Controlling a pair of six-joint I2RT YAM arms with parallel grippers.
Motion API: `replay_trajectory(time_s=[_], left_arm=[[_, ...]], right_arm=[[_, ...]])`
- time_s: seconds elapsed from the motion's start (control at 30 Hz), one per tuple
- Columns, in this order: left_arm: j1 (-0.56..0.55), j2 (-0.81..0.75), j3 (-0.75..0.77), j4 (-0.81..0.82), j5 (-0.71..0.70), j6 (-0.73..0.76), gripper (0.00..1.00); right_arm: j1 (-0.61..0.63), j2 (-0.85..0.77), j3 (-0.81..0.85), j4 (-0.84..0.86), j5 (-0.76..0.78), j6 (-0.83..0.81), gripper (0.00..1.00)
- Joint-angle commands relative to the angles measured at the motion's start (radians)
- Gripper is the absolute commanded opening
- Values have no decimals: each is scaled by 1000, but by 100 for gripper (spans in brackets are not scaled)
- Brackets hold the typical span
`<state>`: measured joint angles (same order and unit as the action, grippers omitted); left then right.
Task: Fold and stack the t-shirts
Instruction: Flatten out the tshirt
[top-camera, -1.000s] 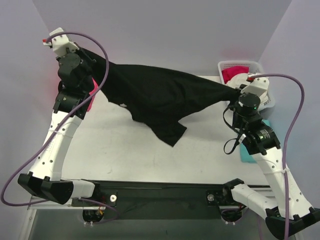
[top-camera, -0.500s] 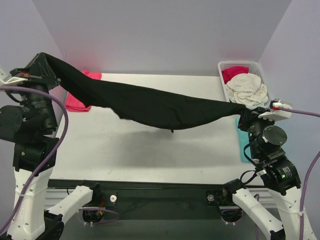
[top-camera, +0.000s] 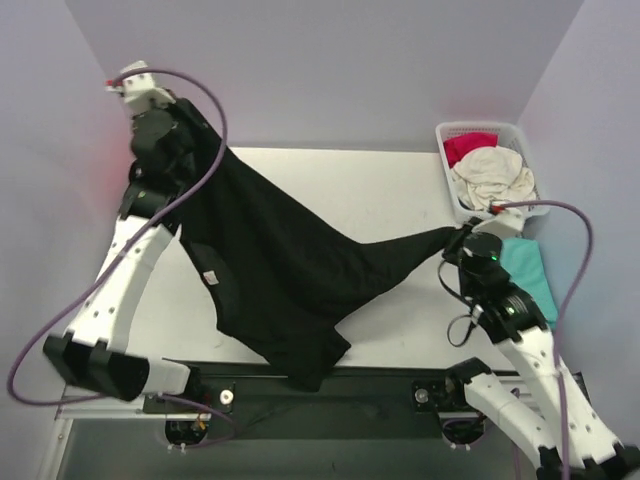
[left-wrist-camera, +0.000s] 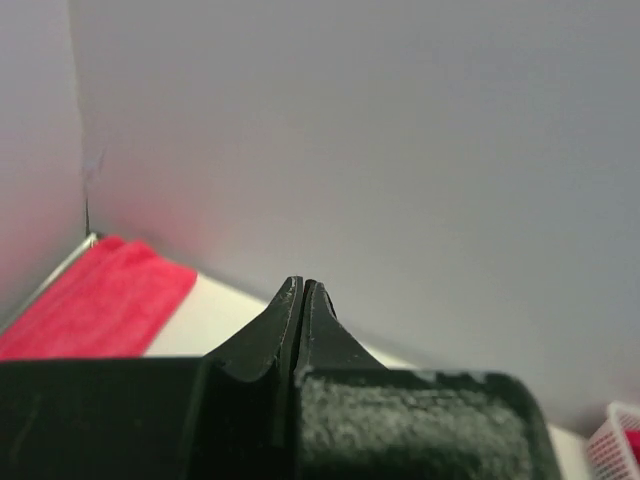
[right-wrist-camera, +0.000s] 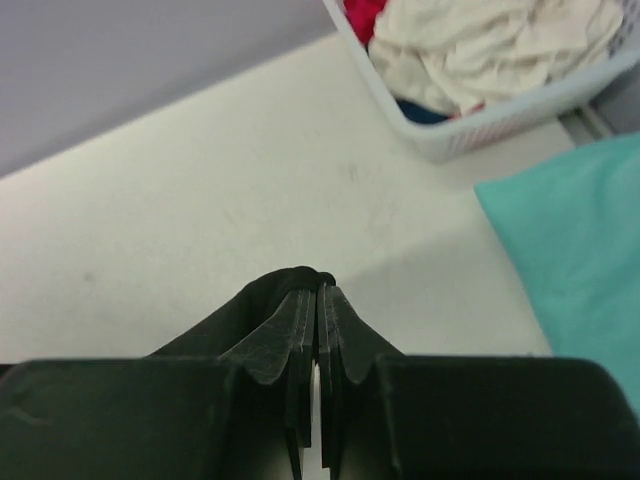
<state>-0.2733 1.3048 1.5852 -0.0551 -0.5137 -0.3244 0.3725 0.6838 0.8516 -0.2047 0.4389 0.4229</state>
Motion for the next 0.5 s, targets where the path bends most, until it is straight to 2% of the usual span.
replay_trajectory(time_s=[0.0, 0.07, 0.2, 0.33, 0.47], left_arm=[[3, 120, -82, 41, 24, -47, 0], [2, 201, -137, 113, 24, -62, 0], [0, 345, -151, 169, 30, -71, 0], [-1, 486, -102, 208, 61, -62, 0], [-3, 597, 23, 236, 86, -29, 0]], right_arm=[[-6, 124, -141, 82, 52, 201, 0], [-4, 211, -204, 91, 84, 249, 0], [-4, 341, -221, 99, 127, 329, 0], [-4, 417, -212, 100, 142, 340, 0], [-4, 444, -201, 100, 142, 346, 0]])
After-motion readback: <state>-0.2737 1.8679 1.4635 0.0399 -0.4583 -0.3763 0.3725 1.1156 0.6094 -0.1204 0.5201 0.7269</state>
